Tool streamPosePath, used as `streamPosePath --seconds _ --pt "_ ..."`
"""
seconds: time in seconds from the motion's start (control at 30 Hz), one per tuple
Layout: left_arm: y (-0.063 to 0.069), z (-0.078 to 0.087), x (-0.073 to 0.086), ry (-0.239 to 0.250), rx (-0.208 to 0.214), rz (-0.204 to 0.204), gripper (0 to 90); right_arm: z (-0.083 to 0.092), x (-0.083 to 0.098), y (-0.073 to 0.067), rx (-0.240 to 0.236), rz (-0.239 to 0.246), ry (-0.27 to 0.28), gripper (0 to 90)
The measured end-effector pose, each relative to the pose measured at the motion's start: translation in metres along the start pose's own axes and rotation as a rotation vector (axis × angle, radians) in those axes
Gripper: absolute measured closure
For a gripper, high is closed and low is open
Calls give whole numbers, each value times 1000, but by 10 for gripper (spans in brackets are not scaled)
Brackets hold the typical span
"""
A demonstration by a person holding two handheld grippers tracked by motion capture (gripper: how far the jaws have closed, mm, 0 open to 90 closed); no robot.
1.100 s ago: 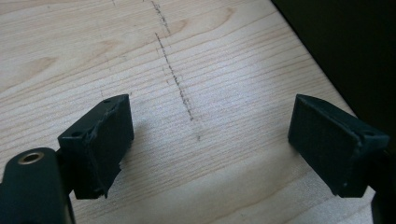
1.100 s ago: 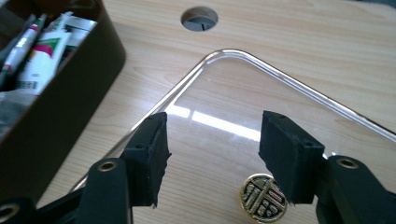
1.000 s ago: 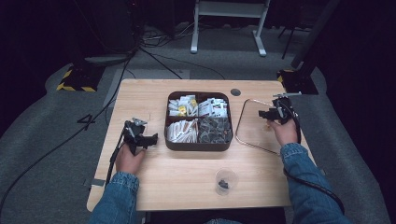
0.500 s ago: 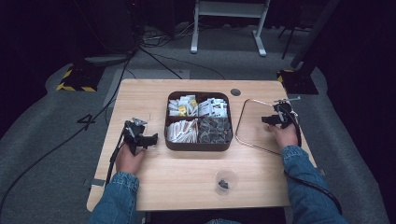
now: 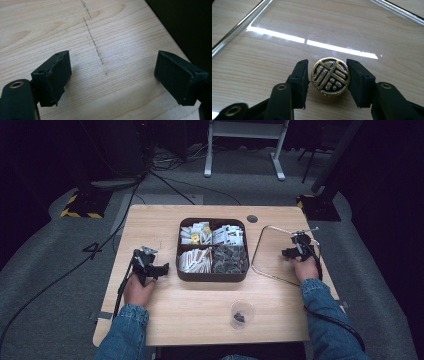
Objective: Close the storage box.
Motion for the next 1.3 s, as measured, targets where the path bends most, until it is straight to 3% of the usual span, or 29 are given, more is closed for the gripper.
streamPosePath --seconds 0.7,0.9,1.3 --pt "0 0 0 0 0 0 145 -1 3 2 -7 13 4 577" --pt "0 0 0 0 0 0 145 -2 5 2 -6 -5 35 579" --pt "0 0 0 0 0 1 145 10 -2 2 -6 21 78 579"
Point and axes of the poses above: each handheld gripper's, and its own axes: z roughly backward along the jaws, x roughly out of its underside, y roughly to its right, the point moved 5 cm from there along -z, roughly forward along the jaws, and after that the axes turned 7 degrees about z, right-handed, at the moved point
